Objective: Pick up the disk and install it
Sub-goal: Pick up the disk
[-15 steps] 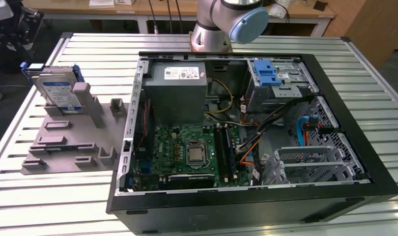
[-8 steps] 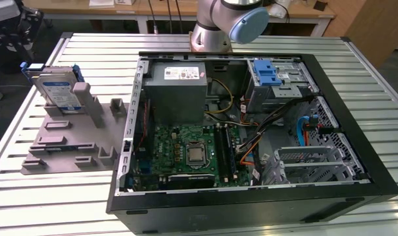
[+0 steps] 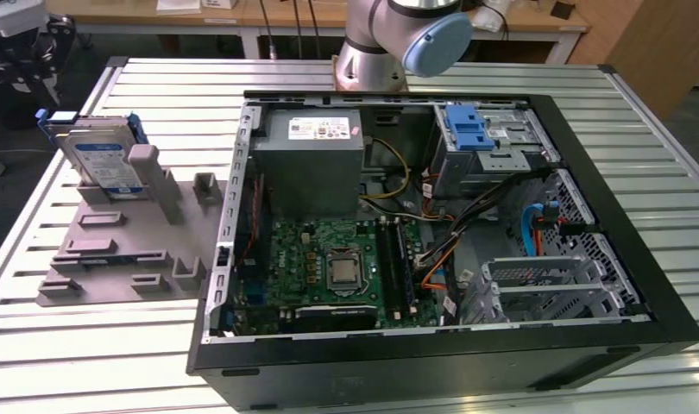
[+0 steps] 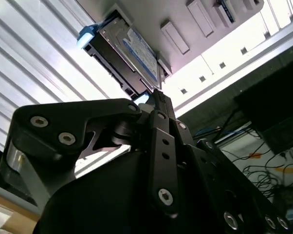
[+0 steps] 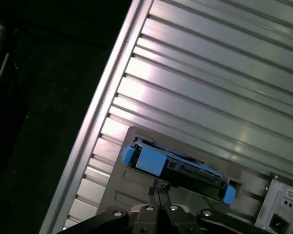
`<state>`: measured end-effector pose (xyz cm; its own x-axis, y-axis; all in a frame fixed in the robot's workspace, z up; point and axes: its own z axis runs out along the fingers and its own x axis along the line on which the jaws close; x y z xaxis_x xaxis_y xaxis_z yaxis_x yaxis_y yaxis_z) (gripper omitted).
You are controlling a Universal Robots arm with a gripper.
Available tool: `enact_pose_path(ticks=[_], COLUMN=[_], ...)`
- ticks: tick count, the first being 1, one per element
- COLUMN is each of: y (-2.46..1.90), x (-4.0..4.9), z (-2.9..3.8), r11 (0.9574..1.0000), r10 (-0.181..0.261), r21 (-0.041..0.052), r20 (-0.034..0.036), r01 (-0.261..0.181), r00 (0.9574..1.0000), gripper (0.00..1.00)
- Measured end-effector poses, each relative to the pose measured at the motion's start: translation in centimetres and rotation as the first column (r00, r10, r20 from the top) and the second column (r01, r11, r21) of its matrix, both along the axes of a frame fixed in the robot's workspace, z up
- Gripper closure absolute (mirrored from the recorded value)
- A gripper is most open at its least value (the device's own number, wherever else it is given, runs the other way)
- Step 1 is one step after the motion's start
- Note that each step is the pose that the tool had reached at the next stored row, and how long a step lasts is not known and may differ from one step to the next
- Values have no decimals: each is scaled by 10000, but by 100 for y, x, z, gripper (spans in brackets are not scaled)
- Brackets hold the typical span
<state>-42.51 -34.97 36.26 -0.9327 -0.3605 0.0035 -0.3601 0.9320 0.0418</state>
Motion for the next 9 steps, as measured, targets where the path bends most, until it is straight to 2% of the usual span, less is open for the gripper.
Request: enact_pose_path(ticks=[3,5,9], y=[0,0,0], x=[0,0,0], z=[-4,-7,-14], r11=[9985,9958,9864], r10=[556,915,1645], r21=[-1,-1,-1], r20=[1,1,3], r01=[-556,-915,-1645], r00=[9985,9958,9864], gripper=[89,89,89])
